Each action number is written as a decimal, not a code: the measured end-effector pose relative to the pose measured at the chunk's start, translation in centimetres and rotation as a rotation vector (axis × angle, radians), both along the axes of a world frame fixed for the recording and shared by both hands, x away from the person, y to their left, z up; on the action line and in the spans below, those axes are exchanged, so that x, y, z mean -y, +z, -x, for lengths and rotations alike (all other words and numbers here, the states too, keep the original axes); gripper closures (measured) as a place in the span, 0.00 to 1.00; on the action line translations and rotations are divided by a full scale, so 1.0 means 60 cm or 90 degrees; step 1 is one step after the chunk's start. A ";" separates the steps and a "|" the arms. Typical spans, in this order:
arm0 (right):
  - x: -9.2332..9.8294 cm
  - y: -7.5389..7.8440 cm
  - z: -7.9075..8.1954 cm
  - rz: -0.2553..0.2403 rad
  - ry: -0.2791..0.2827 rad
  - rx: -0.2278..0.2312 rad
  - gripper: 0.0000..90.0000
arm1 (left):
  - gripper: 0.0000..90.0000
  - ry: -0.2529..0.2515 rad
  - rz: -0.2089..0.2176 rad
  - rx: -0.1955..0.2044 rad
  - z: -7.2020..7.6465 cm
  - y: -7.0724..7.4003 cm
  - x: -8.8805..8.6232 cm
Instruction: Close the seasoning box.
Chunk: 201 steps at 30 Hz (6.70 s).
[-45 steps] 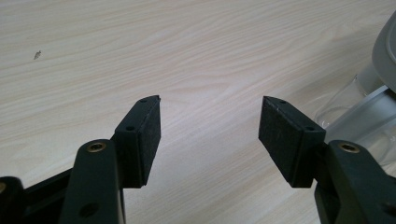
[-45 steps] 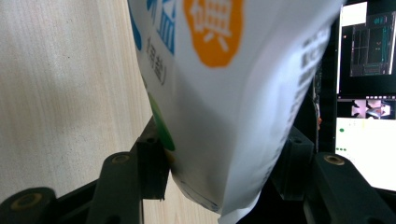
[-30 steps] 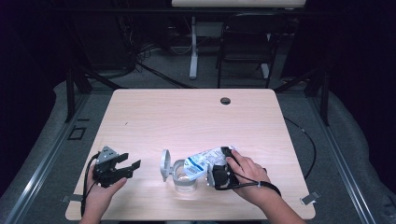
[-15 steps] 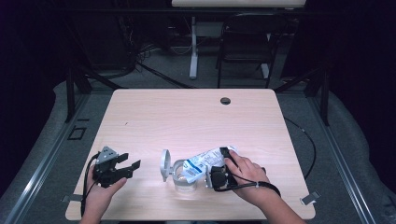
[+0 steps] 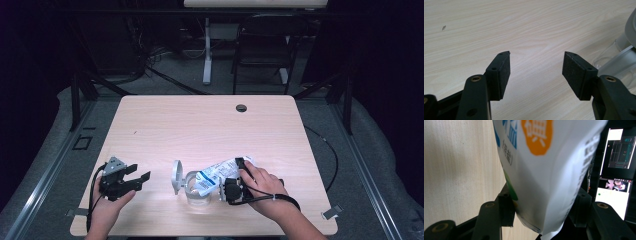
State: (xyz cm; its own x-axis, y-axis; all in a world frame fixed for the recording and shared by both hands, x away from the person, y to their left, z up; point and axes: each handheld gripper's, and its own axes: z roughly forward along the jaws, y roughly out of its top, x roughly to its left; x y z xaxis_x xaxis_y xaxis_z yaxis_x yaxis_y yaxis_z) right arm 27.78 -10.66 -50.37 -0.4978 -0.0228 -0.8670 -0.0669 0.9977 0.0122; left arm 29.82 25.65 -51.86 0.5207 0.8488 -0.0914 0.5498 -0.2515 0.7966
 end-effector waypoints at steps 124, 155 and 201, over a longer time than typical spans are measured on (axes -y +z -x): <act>-0.029 0.024 0.009 0.157 0.069 0.090 0.58 | 0.44 0.001 0.007 0.002 0.000 0.001 -0.003; -0.030 0.027 0.011 0.169 0.071 0.093 0.59 | 0.44 0.002 0.007 0.002 0.000 0.002 -0.003; -0.028 0.025 0.013 0.172 0.083 0.096 0.60 | 0.44 0.002 0.006 -0.003 -0.001 -0.002 -0.003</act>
State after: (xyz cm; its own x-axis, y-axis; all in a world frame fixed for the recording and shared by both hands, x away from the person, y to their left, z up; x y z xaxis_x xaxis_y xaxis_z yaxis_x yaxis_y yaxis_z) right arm 27.03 -8.98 -48.84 -0.3418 -0.3169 -0.8847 -0.1751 0.9464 -0.2713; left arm 29.86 25.82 -51.96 0.5173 0.8498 -0.1015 0.5545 -0.2424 0.7961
